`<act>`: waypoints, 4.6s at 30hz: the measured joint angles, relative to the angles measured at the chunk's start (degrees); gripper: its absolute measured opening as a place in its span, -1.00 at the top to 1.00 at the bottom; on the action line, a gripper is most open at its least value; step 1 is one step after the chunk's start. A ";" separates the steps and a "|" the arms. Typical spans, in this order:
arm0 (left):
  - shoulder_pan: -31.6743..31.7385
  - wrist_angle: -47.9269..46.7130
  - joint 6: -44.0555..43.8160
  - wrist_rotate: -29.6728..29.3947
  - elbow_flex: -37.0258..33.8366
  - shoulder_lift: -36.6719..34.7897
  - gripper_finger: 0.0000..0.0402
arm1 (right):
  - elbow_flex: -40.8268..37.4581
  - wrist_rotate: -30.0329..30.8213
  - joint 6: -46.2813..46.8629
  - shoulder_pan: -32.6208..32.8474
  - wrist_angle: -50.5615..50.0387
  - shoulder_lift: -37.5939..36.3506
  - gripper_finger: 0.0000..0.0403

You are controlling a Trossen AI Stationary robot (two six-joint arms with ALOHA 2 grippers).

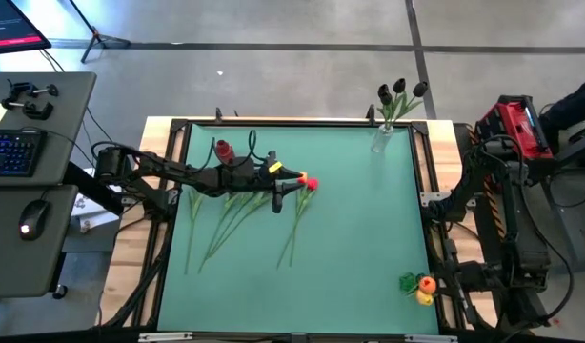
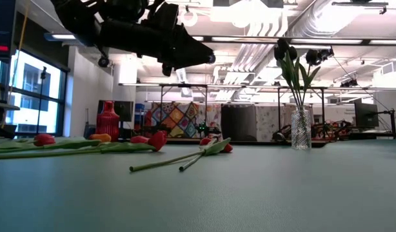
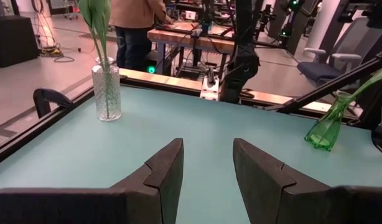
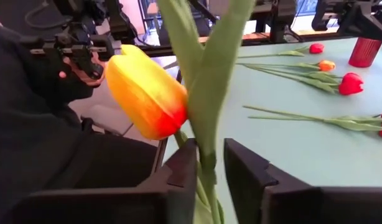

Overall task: Sort flowers into vase by color
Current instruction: Put the orange tulip into the green vase

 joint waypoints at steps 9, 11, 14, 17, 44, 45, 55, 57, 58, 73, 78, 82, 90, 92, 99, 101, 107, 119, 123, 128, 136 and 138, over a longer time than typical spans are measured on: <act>0.02 0.00 -0.03 0.00 0.00 0.00 0.37 | 0.03 5.14 -6.11 0.02 -0.70 -0.77 0.21; 0.02 0.04 -0.07 0.00 0.00 0.00 0.37 | 1.14 6.44 -10.39 0.04 -0.87 -1.42 0.20; 0.02 0.33 -0.10 0.00 0.00 0.00 0.37 | 4.36 8.43 -17.91 0.04 -0.92 -2.82 0.21; 0.02 0.36 -0.10 0.00 0.02 0.00 0.37 | 9.19 8.97 -24.43 0.04 -0.89 -4.12 0.24; 0.02 0.52 0.65 -0.02 0.04 0.00 0.37 | 33.95 22.27 -44.52 -23.12 -18.90 -11.62 0.28; 0.02 0.62 0.66 -0.02 0.04 0.00 0.37 | 33.21 22.28 -43.37 -24.51 -19.67 -11.97 0.28; 0.02 0.44 2.07 -0.05 0.04 0.00 0.37 | 26.54 9.65 -38.48 -32.21 -16.75 -12.72 0.28; 0.02 0.26 2.07 -0.03 0.04 0.00 0.37 | 24.25 7.88 -38.48 -33.51 -14.59 -12.61 0.28; 0.02 -0.29 2.06 0.13 0.05 0.00 0.37 | 23.36 7.59 -38.55 -34.00 -13.63 -12.44 0.28; -0.76 -2.56 1.01 0.79 0.07 0.00 0.37 | 27.43 -9.90 -34.75 -28.34 -9.01 -12.52 0.55; -0.85 -3.03 -0.40 0.79 0.07 0.00 0.37 | 28.05 -16.01 -31.18 -22.26 -9.68 -12.52 0.85; -1.15 -3.42 -0.89 0.78 0.07 0.00 0.37 | 26.27 -21.30 -26.18 -16.99 -9.93 -12.10 0.96; -1.91 -3.43 -1.01 -0.15 0.07 0.00 0.37 | 24.74 -15.00 -17.38 -8.10 -12.81 -9.49 0.96; -1.90 -3.28 -1.01 -0.15 0.07 0.00 0.37 | 25.02 -12.59 -19.49 -6.39 -13.03 -9.33 0.96; -1.86 -2.26 -0.97 -0.33 0.07 0.00 0.37 | 25.23 -7.33 -27.08 -3.82 -16.47 -9.72 0.97; -1.79 -2.19 -0.92 -0.33 0.07 0.00 0.37 | 25.22 -7.28 -26.58 -3.85 -19.34 -9.90 0.97; -1.71 -2.21 -0.37 -0.33 0.07 0.00 0.37 | 25.34 -6.50 -20.55 -3.87 -29.00 -10.01 0.97; -1.31 -2.16 -0.44 -0.33 0.07 0.00 0.37 | 32.04 -7.30 -25.93 -3.87 -30.28 -10.66 0.97; -1.31 -2.16 -0.44 -0.33 0.07 0.00 0.37 | 32.04 -7.09 -26.65 -3.87 -30.34 -10.60 0.97; -1.31 -2.19 -0.44 -0.32 0.07 0.00 0.37 | 30.37 -6.65 -25.53 -3.87 -30.34 -10.45 0.97; -1.33 -2.21 -0.49 -0.31 0.07 0.00 0.37 | 23.29 -6.84 -15.55 -3.87 -30.27 -9.73 0.97; -1.33 -2.21 -0.49 -0.31 0.07 0.00 0.37 | 21.15 -8.08 -10.99 -3.87 -30.15 -9.74 0.96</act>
